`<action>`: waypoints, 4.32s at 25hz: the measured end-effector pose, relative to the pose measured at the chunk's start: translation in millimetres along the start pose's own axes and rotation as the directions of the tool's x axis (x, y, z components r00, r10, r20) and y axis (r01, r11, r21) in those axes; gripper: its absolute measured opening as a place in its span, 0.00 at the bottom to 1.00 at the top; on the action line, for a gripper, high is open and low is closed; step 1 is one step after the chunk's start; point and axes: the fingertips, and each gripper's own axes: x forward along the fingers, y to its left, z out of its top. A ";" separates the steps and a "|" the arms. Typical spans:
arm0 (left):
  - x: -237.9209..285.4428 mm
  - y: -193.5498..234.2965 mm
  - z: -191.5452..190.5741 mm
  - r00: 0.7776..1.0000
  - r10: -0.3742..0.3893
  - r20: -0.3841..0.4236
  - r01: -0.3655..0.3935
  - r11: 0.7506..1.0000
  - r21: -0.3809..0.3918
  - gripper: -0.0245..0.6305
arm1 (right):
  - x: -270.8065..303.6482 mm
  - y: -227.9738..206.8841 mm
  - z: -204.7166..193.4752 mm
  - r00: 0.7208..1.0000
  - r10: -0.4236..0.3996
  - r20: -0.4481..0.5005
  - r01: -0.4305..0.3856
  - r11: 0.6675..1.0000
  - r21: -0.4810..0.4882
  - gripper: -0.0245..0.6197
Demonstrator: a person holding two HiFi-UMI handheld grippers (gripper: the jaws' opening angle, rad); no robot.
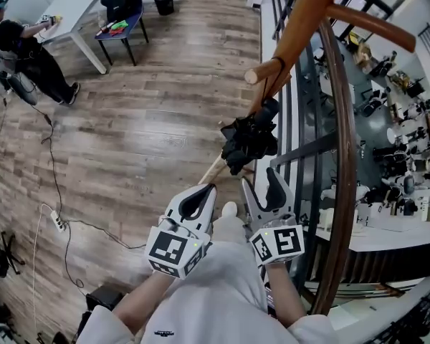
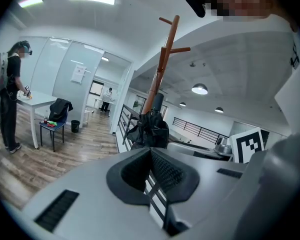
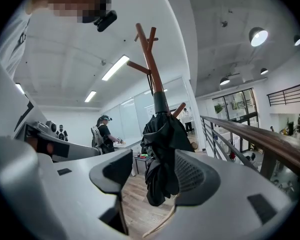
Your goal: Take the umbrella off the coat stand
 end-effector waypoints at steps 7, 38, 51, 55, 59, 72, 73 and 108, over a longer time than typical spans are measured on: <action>6.7 18.2 -8.4 1.000 -0.009 0.003 0.009 1.000 -0.017 0.07 | 22.3 -1.8 -7.7 1.000 -0.025 0.001 0.025 1.000 0.002 0.44; 16.8 57.6 -25.7 0.999 0.009 -0.048 -0.008 1.000 0.012 0.07 | 92.7 -33.4 -8.5 0.955 -0.297 0.030 0.295 0.954 0.053 0.49; 5.8 62.8 -20.7 0.999 0.025 -0.031 -0.025 1.000 -0.011 0.07 | 94.9 -39.9 -9.7 0.942 -0.335 -0.014 0.336 0.942 0.017 0.42; 7.6 57.8 -20.7 1.000 0.012 -0.026 -0.012 1.000 -0.017 0.07 | 92.5 -35.0 -10.1 0.955 -0.294 -0.027 0.295 0.955 0.016 0.42; 9.9 52.8 -18.1 1.000 -0.001 -0.023 0.001 1.000 -0.017 0.07 | 88.5 -32.8 -9.7 0.963 -0.265 -0.037 0.266 0.964 0.022 0.41; -1.3 42.9 -7.8 1.000 -0.016 0.004 0.016 1.000 -0.021 0.07 | 64.5 -8.0 3.8 0.980 -0.199 -0.023 0.199 0.980 -0.014 0.41; -3.1 42.6 -8.4 1.000 -0.016 0.007 0.017 1.000 -0.023 0.07 | 62.0 -5.1 5.5 0.981 -0.194 -0.019 0.194 0.981 -0.026 0.41; -56.9 23.4 40.5 0.994 -0.016 0.109 0.020 0.999 -0.042 0.07 | -2.2 89.4 123.7 0.991 0.023 0.130 -0.007 0.992 -0.124 0.41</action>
